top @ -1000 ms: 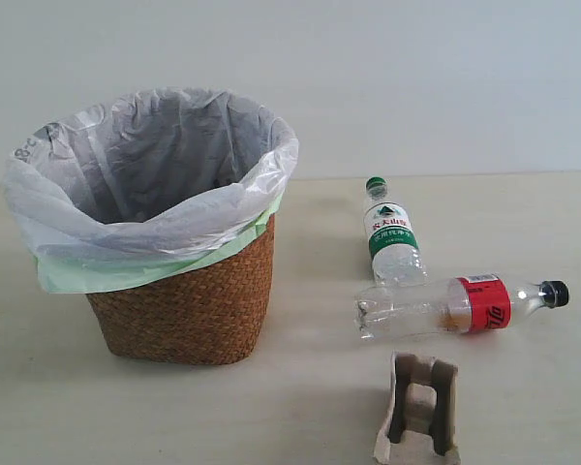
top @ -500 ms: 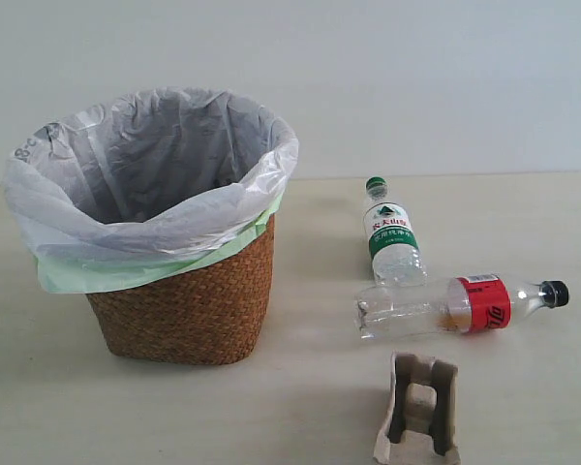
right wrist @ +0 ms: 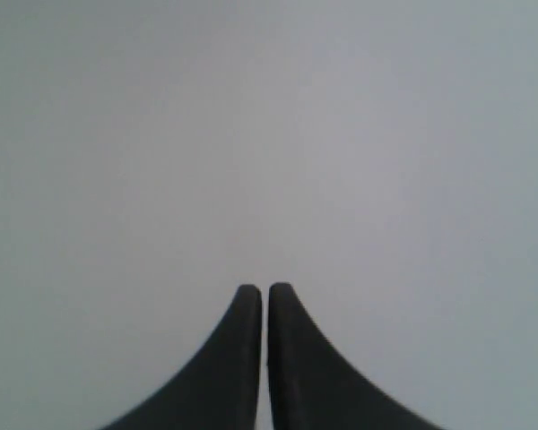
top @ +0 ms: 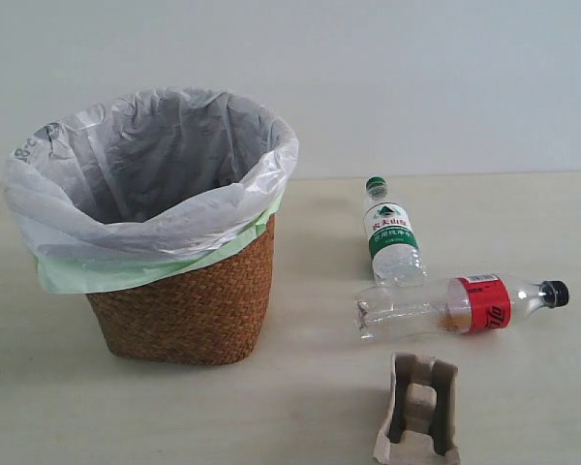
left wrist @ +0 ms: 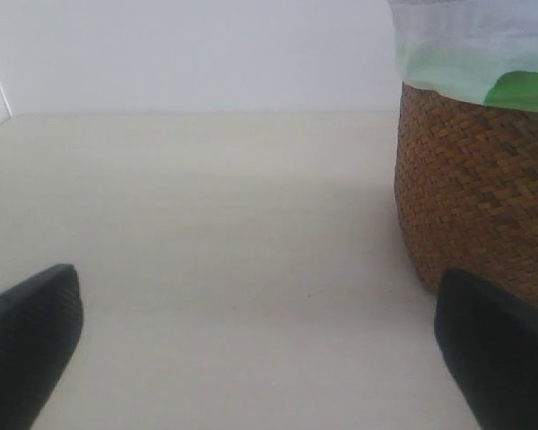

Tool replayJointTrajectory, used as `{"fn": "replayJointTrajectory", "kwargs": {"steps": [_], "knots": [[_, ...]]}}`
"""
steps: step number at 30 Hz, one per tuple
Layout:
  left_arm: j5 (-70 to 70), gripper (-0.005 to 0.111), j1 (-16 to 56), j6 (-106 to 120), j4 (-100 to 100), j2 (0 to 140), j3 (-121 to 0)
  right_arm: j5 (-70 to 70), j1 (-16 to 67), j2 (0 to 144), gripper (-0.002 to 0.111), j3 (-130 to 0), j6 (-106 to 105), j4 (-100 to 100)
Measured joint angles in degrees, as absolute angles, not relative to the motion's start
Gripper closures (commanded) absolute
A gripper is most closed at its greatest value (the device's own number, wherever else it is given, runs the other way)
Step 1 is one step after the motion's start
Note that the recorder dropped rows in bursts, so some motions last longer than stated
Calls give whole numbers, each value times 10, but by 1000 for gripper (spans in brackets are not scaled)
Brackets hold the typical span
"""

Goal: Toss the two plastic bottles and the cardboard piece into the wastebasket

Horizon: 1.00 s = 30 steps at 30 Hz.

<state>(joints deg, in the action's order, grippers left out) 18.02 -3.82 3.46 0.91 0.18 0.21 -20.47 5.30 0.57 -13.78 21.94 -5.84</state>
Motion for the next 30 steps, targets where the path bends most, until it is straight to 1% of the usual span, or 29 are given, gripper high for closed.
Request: {"fn": "replayJointTrajectory", "kwargs": {"steps": [5,7,10,11,12,14,15,16,21,30], "knots": [[180,-1,-38,35,9,2,2,-30,53,72,107,-254,207,-79],[180,-1,-38,35,9,2,2,13,53,104,100,-288,180,-82],[180,-1,-38,35,9,2,2,69,53,160,75,-336,147,-84],[180,-1,-38,35,9,2,2,90,53,180,59,-353,137,-84],[180,-1,-38,35,9,2,2,110,53,201,47,-369,124,-85],[180,-1,-38,35,9,2,2,145,53,245,20,-398,100,-85],[180,-1,-38,35,9,2,2,159,53,268,9,-411,85,-85],[180,-1,-38,35,9,2,2,169,53,287,3,-419,75,-85],[180,-1,-38,35,9,2,2,206,53,399,4,-458,36,-86],[180,-1,-38,35,9,2,2,223,53,593,4,-504,-4,-86]]}}
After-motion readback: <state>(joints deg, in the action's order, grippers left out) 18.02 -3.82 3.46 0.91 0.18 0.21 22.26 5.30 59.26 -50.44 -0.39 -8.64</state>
